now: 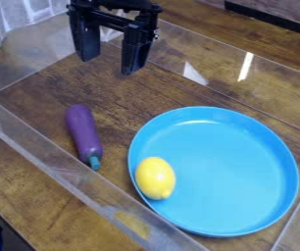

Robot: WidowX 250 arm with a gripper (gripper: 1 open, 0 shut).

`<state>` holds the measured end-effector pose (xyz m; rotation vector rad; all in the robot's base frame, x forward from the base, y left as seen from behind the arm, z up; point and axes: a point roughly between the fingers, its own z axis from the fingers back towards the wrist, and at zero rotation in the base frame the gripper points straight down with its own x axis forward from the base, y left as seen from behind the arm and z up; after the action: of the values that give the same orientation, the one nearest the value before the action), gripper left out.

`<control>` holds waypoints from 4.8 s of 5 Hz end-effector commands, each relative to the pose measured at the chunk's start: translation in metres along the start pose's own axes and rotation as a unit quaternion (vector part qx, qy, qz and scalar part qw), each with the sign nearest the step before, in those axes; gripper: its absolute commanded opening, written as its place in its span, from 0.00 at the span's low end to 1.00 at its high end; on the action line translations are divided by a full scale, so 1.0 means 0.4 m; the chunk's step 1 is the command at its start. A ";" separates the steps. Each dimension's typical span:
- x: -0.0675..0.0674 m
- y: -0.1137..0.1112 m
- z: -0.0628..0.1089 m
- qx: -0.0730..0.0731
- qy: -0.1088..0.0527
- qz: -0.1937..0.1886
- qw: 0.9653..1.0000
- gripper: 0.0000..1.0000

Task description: Put the purple eggplant on the blue tray

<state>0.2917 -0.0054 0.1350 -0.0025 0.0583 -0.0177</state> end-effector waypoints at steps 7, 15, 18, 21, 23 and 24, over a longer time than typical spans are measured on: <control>-0.010 0.176 -0.184 -0.045 -0.044 0.100 0.993 1.00; 0.075 0.152 -0.270 -0.053 -0.070 0.208 0.974 0.00; 0.060 0.216 -0.264 -0.033 -0.087 0.205 0.974 0.00; 0.102 0.189 -0.202 -0.020 -0.107 0.139 0.984 0.00; 0.122 0.100 -0.096 -0.016 -0.141 0.032 0.989 0.00; 0.138 -0.003 -0.056 -0.024 -0.150 -0.050 0.987 0.00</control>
<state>0.3375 -0.0101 0.0814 -0.0615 -0.1543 -0.1137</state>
